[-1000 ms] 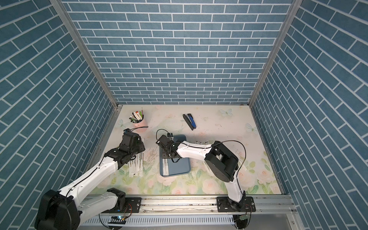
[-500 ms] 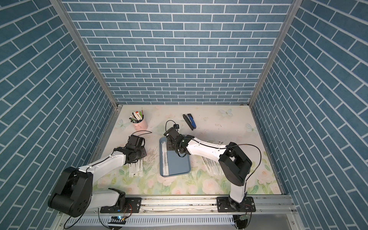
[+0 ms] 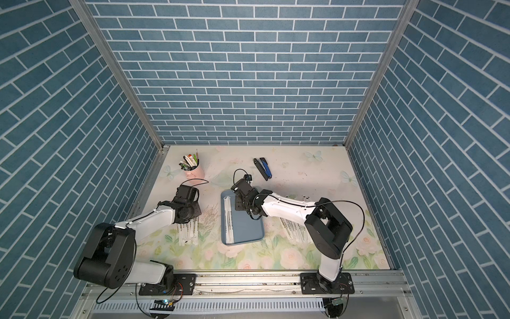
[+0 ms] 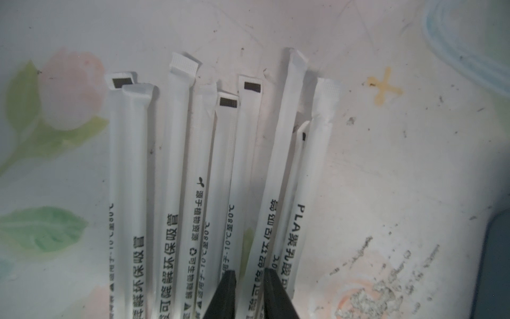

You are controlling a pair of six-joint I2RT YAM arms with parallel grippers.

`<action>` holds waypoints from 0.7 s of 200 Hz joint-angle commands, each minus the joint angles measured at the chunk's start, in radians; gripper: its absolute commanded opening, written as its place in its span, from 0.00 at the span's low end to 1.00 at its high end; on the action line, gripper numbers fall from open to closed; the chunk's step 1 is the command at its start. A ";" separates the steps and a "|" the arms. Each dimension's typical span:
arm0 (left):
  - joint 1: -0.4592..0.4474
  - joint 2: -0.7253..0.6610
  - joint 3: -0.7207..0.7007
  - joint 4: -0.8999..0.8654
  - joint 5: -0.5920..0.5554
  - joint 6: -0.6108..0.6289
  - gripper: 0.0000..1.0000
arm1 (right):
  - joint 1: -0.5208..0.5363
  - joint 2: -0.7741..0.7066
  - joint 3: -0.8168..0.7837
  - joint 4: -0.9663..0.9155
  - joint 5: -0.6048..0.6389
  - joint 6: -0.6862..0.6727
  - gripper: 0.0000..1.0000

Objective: Put the straws into the storage box
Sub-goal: Pick up the straw from the center of the board.

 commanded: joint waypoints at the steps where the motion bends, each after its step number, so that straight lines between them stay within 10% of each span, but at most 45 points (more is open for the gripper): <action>1: 0.005 0.016 0.012 0.010 0.000 0.012 0.23 | -0.004 -0.030 -0.019 0.012 -0.003 -0.029 0.20; 140: -0.001 0.052 -0.008 0.048 0.037 0.007 0.08 | -0.003 -0.032 -0.022 0.009 -0.009 -0.019 0.20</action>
